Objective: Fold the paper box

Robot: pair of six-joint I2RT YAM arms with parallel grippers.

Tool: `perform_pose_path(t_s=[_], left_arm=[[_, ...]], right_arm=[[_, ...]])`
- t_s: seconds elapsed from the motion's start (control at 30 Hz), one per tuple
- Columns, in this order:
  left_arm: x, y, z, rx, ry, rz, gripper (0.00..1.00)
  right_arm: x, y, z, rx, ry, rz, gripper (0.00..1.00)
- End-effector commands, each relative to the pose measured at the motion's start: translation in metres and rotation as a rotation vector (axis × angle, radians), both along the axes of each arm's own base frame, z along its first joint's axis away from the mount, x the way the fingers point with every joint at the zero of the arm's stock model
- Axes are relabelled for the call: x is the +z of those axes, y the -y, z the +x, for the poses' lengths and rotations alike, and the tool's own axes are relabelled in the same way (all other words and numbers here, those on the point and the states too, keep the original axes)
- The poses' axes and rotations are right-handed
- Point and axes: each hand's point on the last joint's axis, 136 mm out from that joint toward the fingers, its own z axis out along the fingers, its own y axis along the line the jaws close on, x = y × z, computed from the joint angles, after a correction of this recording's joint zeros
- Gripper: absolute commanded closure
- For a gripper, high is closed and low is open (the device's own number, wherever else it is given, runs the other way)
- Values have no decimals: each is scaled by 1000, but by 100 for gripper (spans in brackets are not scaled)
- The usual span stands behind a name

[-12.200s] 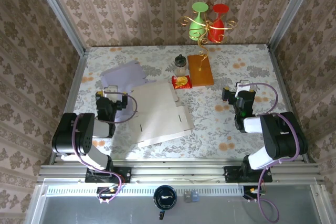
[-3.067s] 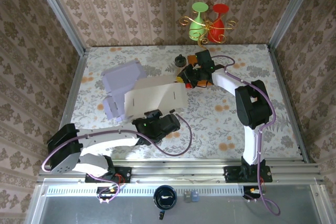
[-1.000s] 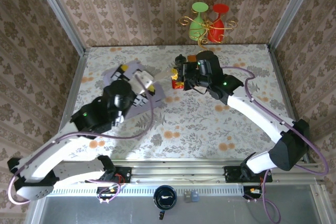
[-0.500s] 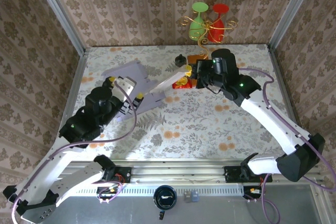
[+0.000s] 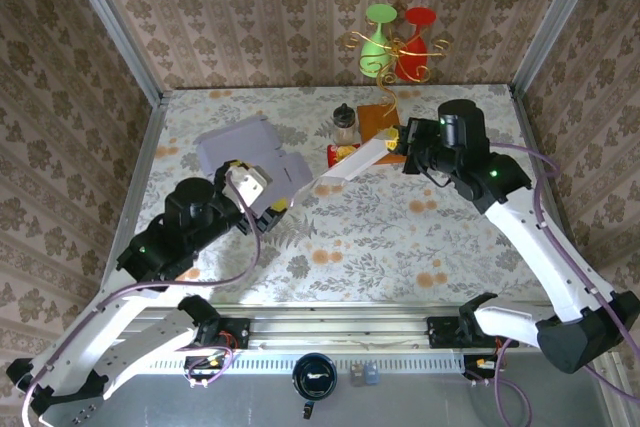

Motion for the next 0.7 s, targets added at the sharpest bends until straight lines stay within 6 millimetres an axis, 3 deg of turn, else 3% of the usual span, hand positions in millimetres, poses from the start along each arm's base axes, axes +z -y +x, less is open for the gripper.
perform_pose_path(t_s=[0.0, 0.3, 0.47, 0.67], left_arm=[[-13, 22, -12, -116, -34, 7, 8], [-52, 63, 12, -155, -50, -16, 7], [-70, 80, 15, -189, -81, -49, 8], [-76, 78, 37, -109, -58, -57, 9]], right_arm=[[-1, 14, -9, -117, -109, 135, 100], [-4, 30, -17, -149, -128, 135, 100], [-4, 33, -17, -154, -127, 138, 100], [-2, 33, -18, -149, -126, 144, 100]])
